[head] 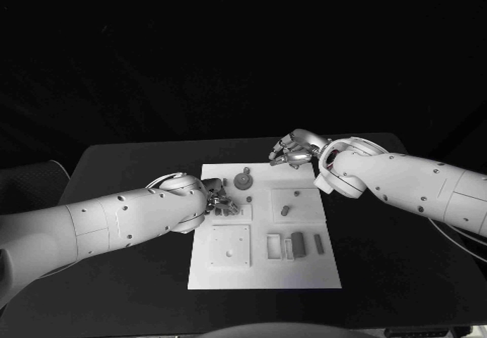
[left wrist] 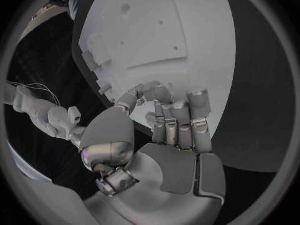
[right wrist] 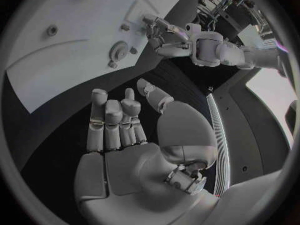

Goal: Assemble the parts on the task board

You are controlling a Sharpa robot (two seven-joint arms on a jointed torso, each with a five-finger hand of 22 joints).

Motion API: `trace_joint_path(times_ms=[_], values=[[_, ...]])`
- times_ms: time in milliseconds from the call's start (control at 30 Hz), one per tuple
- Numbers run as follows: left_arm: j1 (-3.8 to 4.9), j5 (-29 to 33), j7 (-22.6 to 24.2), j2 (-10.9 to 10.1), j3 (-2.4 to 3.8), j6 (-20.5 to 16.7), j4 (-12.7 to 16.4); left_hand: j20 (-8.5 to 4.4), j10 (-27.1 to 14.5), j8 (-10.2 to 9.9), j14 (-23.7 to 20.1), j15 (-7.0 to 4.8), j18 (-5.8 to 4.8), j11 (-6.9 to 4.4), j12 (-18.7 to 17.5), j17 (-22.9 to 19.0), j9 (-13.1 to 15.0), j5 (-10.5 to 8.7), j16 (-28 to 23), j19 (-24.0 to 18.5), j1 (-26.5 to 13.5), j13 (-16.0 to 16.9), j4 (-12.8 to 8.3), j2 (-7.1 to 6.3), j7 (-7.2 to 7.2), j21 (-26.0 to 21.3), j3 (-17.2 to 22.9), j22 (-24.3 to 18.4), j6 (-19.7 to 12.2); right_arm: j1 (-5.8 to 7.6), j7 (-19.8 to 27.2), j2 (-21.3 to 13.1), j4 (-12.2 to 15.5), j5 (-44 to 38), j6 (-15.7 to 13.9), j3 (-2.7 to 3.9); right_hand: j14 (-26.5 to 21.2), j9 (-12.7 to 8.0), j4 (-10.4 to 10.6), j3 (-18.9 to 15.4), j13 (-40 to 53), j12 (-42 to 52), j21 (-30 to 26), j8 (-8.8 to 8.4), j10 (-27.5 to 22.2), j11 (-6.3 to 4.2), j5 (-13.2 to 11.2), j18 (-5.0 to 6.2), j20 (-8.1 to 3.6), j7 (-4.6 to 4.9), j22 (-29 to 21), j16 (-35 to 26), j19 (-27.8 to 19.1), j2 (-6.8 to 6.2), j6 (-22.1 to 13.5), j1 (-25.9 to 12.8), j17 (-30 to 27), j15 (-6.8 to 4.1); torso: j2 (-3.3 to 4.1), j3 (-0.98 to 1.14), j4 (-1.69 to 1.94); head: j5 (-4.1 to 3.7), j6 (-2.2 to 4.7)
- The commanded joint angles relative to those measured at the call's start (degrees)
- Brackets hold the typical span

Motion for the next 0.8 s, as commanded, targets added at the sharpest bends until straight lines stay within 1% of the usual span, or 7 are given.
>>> trace_joint_path(times_ms=[33,333,533,800], values=[[-0.02,0.11,0.26,-0.02,0.01,0.26,0.08,-0.31,-0.30,0.12,-0.29,0.07,3.52,0.04,0.28,-0.08,0.03,0.00,0.21,-0.47,-0.63,-0.06,-0.15,0.11,0.19,-0.32,-0.41,0.98,-0.32,-0.03,0.45,0.00,0.07,-0.08,0.61,0.03,-0.04,0.10,0.12,0.26,0.09,-0.23,-0.40,-0.27,-0.26,-0.05,0.28,0.82,0.12,0.49,0.56,-0.04,0.02,0.17,-0.11,-0.52,-0.07,-0.33,0.02,0.01,-0.01,-0.01,-0.01],[-0.02,1.04,0.65,-0.04,0.01,-0.31,-0.01,-0.33,-0.36,0.14,-0.35,0.05,3.56,0.02,0.32,-0.11,0.06,-0.33,0.24,-0.52,-1.20,-0.10,-0.24,-0.29,0.18,-0.38,-0.91,0.97,-0.37,-0.03,0.43,-0.02,0.08,-0.08,0.59,0.03,-0.04,0.11,0.11,0.27,0.09,-0.23,-0.40,-0.30,-0.27,-0.05,0.28,0.82,0.11,0.49,0.56,-0.04,0.02,0.17,-0.13,-0.51,-0.07,-0.33,0.01,0.01,-0.01,-0.02,0.00],[-0.02,1.41,0.85,-0.02,0.01,-0.71,0.01,-0.35,-0.39,0.16,-0.38,0.03,3.60,0.00,0.36,-0.14,0.07,-0.94,0.26,-0.55,-1.68,-0.13,-0.24,-0.59,0.16,-0.44,-1.25,0.95,-0.40,-0.03,0.44,0.00,0.04,-0.08,0.59,0.03,-0.04,0.13,0.10,0.28,0.09,-0.23,-0.40,-0.31,-0.27,-0.05,0.28,0.82,0.11,0.50,0.56,-0.03,0.02,0.17,-0.14,-0.51,-0.07,-0.33,0.00,0.01,-0.01,-0.03,0.01],[-0.03,2.00,1.18,0.06,0.01,-1.35,0.07,-0.37,-0.39,0.18,-0.39,0.00,3.65,-0.03,0.39,-0.19,0.09,-1.57,0.29,-0.54,-2.27,-0.18,0.02,-0.67,0.13,-0.50,-1.41,0.93,-0.39,-0.03,0.46,0.03,0.00,-0.08,0.62,0.03,-0.03,0.14,0.10,0.29,0.09,-0.22,-0.39,-0.32,-0.27,-0.05,0.28,0.82,0.11,0.50,0.56,-0.03,0.03,0.20,-0.14,-0.50,-0.07,-0.33,0.01,0.01,0.00,-0.13,0.03]])
